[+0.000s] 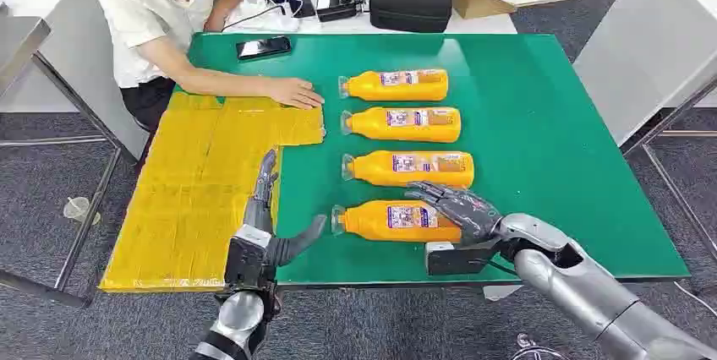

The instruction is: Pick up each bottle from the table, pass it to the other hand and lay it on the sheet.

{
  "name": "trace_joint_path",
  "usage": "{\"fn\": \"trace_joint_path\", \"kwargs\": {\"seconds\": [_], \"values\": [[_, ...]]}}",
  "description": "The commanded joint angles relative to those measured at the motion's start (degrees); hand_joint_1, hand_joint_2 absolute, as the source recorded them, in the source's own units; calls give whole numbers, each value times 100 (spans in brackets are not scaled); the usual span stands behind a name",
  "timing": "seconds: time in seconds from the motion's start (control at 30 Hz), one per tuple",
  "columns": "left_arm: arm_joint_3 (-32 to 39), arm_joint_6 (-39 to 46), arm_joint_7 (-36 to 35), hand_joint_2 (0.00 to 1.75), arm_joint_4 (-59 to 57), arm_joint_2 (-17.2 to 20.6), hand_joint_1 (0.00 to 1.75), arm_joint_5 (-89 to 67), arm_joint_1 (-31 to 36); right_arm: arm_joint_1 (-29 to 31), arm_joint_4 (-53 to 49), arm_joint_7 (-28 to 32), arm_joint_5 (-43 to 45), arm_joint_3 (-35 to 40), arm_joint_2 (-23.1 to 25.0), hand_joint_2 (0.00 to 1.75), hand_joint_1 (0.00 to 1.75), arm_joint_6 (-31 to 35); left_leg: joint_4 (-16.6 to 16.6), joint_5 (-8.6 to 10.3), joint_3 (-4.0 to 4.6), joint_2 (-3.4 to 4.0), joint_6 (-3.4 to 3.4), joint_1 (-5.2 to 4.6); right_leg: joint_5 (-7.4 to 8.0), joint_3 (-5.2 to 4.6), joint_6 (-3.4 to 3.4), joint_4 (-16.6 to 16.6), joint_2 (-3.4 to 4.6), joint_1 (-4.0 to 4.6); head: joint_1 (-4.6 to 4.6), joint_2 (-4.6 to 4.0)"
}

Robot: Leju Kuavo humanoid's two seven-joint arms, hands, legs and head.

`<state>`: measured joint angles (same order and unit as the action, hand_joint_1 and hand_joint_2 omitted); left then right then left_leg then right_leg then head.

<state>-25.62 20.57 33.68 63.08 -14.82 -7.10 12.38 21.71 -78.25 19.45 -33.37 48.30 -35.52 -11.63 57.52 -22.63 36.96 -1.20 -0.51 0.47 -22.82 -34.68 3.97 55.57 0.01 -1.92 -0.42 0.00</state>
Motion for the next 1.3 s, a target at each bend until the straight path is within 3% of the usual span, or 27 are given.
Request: {"fn": "trace_joint_path", "kwargs": {"seconds": [0.03, 0.23, 0.5, 0.9, 1.13, 1.3], "values": [[-185, 2, -15, 175, -366, 83, 0, 50, 224, 406, 134, -337, 202, 466, -233, 175, 0, -196, 6, -19, -34, 16, 0, 3, -14, 35, -24, 0, 5, 8, 0, 0], [-201, 47, -19, 175, -330, 111, 0, 66, 203, 519, 352, -702, 202, 564, -253, 175, 0, -280, 9, -27, -48, 26, 2, 4, -19, 48, -32, 1, 13, 10, 2, 0], [-263, 75, -39, 175, -299, 100, 0, 79, 168, 180, 936, -921, -23, 611, 132, 175, 0, 129, -4, -18, -44, 19, 3, 8, -10, 47, -26, -14, 9, 15, 0, 0], [-353, 69, -84, 175, -285, 117, 0, 61, 119, -354, 1370, -805, -47, 284, 576, 175, 0, 268, -8, -9, -30, 7, 2, 8, -5, 33, -18, -15, 0, 11, 0, 0], [-353, 64, -88, 175, -288, 119, 0, 63, 125, -350, 1375, -794, -38, 236, 584, 175, 0, 273, -8, -8, -46, 7, 2, 7, -5, 43, -19, -14, -1, 12, 0, 0], [-386, 62, -98, 175, -306, 119, 0, 62, 120, -546, 1660, -731, -86, 11, 869, 175, 0, 370, -12, -18, -84, 12, 4, 14, -13, 84, -36, -25, -3, 22, 2, 0]]}}
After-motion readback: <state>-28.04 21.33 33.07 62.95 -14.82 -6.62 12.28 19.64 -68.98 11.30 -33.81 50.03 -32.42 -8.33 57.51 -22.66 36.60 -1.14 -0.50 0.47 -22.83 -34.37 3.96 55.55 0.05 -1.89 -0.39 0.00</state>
